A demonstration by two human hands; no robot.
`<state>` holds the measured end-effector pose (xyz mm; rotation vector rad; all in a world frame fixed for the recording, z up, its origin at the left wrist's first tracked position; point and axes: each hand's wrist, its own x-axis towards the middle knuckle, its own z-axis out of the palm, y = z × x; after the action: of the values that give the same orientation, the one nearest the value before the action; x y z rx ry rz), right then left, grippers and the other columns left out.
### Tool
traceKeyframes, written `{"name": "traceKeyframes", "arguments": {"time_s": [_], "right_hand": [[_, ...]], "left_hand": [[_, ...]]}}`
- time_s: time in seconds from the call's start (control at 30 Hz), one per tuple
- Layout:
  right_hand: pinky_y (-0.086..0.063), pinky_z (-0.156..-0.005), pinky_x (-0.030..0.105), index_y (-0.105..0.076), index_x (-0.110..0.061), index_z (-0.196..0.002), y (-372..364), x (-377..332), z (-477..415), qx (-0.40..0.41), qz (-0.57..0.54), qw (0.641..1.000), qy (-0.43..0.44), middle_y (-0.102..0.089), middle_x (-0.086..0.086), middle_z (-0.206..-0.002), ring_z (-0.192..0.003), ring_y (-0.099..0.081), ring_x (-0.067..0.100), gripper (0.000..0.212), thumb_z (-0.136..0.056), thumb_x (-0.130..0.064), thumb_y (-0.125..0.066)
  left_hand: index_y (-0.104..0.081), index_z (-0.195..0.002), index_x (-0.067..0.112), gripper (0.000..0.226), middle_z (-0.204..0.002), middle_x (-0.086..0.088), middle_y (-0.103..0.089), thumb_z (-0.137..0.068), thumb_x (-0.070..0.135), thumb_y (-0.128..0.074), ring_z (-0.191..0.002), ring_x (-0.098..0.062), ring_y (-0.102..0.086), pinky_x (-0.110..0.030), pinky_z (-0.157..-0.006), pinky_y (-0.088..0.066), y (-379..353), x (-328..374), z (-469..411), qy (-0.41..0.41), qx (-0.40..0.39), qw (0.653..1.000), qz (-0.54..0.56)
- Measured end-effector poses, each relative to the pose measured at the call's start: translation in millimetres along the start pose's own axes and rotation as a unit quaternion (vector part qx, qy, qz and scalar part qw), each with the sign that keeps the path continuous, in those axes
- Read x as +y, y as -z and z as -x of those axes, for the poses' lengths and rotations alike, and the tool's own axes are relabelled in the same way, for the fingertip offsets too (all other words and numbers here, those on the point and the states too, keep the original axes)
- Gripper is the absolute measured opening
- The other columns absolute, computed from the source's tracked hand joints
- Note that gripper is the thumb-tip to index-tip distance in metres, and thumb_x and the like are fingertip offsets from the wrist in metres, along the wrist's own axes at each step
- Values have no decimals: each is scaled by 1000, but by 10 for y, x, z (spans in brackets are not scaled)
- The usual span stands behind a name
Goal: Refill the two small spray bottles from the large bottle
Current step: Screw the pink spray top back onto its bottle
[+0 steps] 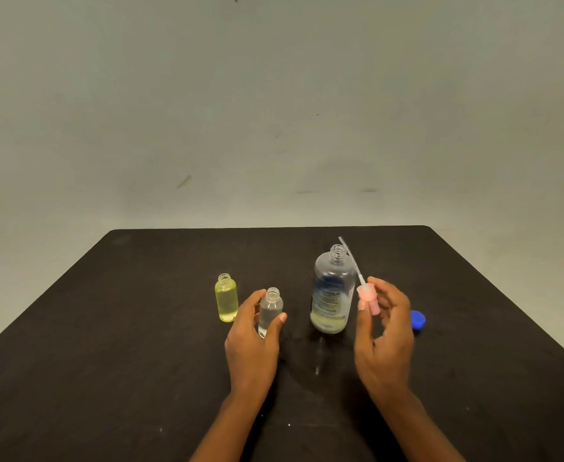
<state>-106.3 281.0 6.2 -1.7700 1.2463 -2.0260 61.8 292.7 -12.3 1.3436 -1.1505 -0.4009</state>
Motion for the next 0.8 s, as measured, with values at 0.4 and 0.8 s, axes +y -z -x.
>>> {"name": "traceKeyframes", "arguments": {"time_s": [0.4,0.8], "right_hand": [[-42,-90,20,-58,-11,-115,-54,-121,71,-50,-12,994,99,-58,4,-108,-105,-57,14,28,-87,-10,-55],[-41,-84,14,-58,-12,-108,-80,-151,114,-78,-23,991,102,-56,-1,-99,-95,-55,7,19,-90,-14,-53]], "left_hand": [[-57,-120,31,47,-112,19,-63,-79,20,-76,-104,3,-58,-15,-88,-45,-16,-26,21,-21,-24,999,-23],[-56,-120,32,45,-112,22,-62,-80,22,-74,-107,3,-57,-24,-91,-49,0,-23,34,-51,-31,997,-39]]}}
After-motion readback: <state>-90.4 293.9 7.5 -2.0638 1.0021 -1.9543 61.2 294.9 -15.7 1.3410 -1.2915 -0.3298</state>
